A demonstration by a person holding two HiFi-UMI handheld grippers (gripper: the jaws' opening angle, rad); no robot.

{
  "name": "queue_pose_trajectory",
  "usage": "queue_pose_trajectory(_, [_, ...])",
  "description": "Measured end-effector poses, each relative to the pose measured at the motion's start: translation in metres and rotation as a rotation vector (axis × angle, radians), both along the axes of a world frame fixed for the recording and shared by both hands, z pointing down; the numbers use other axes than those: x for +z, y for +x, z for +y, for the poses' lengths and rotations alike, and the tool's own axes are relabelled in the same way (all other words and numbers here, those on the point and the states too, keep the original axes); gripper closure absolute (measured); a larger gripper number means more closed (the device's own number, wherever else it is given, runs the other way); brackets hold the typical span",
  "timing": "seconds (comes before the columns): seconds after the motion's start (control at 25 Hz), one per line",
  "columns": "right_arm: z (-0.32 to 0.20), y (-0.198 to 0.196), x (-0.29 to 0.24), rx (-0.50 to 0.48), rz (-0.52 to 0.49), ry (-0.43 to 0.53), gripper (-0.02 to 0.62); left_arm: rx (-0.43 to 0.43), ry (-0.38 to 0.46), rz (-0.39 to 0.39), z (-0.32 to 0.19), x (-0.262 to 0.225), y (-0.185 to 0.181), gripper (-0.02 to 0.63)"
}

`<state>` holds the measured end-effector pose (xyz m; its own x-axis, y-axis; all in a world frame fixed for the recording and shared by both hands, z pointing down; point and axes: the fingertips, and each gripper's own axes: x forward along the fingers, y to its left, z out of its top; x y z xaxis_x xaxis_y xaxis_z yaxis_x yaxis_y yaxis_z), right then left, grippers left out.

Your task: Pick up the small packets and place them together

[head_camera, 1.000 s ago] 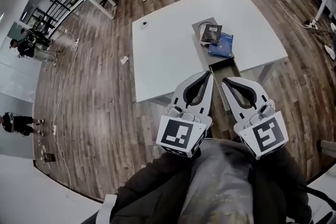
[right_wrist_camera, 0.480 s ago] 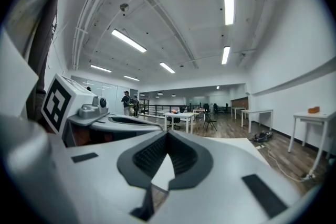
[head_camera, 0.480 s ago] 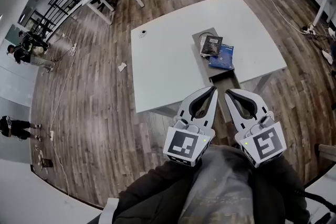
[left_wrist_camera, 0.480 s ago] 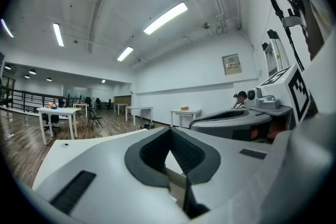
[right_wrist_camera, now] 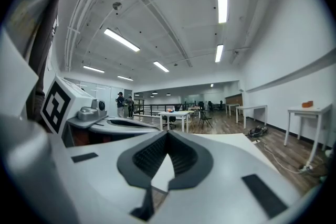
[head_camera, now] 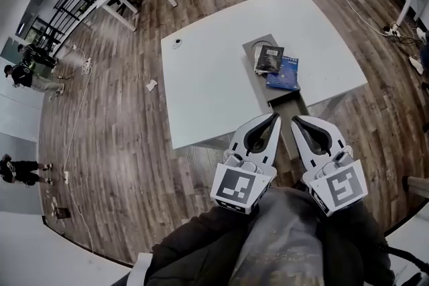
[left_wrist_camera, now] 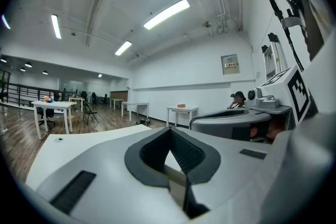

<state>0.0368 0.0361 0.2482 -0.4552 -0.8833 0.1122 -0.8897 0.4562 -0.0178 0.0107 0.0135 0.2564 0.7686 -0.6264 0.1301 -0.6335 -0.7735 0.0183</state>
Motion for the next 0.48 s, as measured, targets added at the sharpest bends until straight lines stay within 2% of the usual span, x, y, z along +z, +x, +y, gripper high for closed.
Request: queue_pose_trajectory(0.48, [-0.0061,0.0011,0.0033,0.004,-0.023,-0.002,0.591,0.011,-0.044,0.001,-0.0090,0.0091,0.0009,0.603])
